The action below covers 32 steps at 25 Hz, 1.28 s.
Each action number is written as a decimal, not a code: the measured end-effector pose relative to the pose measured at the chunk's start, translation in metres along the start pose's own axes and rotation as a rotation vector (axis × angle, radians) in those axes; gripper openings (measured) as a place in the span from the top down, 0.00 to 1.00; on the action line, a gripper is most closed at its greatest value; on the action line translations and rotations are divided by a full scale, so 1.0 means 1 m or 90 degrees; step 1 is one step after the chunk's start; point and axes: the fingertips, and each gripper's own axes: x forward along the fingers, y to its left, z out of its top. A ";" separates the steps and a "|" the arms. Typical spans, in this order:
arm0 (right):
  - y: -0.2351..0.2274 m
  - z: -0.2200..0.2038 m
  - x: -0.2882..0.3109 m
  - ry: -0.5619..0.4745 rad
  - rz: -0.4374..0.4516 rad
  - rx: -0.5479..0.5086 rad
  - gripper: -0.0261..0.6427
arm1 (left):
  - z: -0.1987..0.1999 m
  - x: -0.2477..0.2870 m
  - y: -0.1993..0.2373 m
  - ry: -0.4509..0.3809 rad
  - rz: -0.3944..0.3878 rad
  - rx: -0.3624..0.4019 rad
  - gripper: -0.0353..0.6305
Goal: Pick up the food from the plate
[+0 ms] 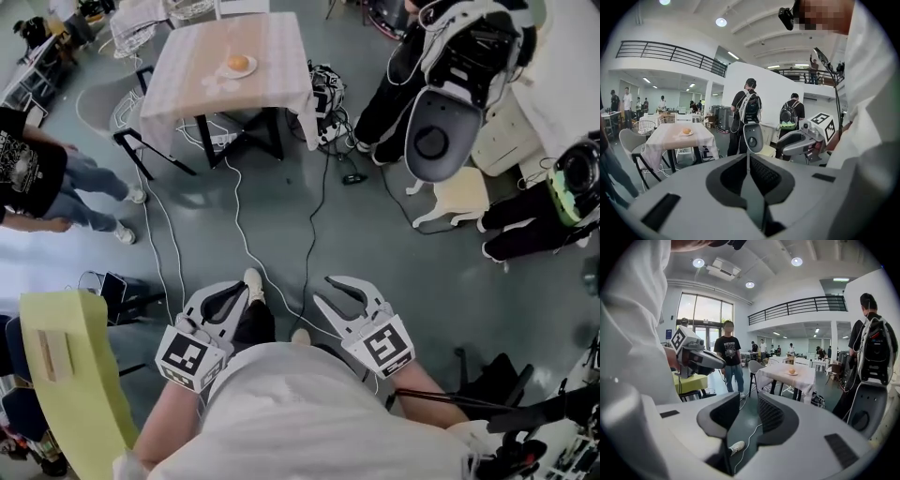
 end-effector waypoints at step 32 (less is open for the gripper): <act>-0.295 0.171 0.392 0.025 0.031 -0.118 0.74 | 0.112 0.120 0.405 -0.027 0.094 -0.054 0.87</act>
